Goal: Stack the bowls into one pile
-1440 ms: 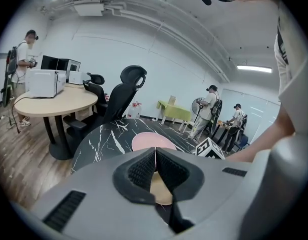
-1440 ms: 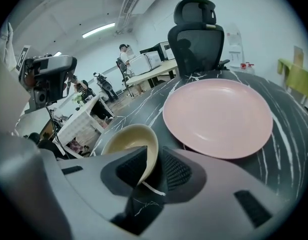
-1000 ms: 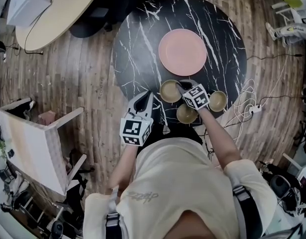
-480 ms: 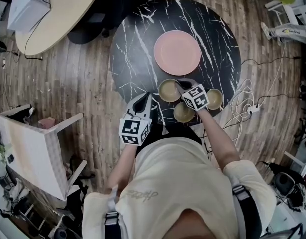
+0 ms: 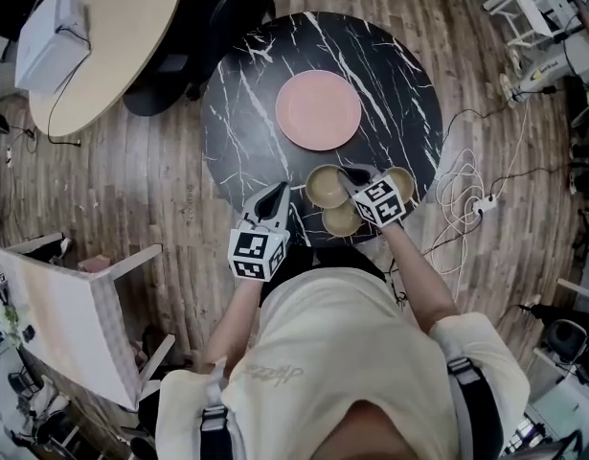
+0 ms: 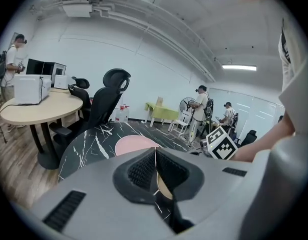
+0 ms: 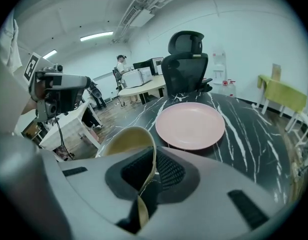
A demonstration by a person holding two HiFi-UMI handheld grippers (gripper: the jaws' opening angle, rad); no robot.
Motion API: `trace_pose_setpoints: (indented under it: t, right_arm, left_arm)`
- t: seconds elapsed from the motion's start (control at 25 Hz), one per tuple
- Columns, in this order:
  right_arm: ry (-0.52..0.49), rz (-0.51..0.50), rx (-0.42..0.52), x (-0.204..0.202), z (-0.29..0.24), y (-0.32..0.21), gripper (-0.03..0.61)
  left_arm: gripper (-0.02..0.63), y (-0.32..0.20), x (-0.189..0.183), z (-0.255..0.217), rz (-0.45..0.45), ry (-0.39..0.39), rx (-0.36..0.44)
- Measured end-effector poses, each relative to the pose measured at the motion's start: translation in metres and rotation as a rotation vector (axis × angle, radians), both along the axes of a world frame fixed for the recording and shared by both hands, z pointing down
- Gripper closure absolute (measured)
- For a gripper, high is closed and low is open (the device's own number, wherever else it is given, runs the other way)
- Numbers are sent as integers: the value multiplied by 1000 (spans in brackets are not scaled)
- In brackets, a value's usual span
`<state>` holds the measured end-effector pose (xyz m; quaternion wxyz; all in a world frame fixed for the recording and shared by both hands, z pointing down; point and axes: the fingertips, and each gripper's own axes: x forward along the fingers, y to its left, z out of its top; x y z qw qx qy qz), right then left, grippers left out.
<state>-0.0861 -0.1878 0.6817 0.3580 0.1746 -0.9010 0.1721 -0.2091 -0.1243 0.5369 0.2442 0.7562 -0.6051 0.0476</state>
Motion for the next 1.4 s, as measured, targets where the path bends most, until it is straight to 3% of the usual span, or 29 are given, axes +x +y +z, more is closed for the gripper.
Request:
trace_pose_setpoints:
  t: [0.72,1.08,1.4]
  right_arm:
    - [30,75,-46,76,19,55,548]
    - [28,98,-121,84,45,72,545]
    - [32,73,-113,75,55,77,521]
  left_arm:
    - [594,17,52,-6,79,-15,6]
    - [594,29,56,4,74,-18,-30]
    - [594,35,53,13,68,-21,-52]
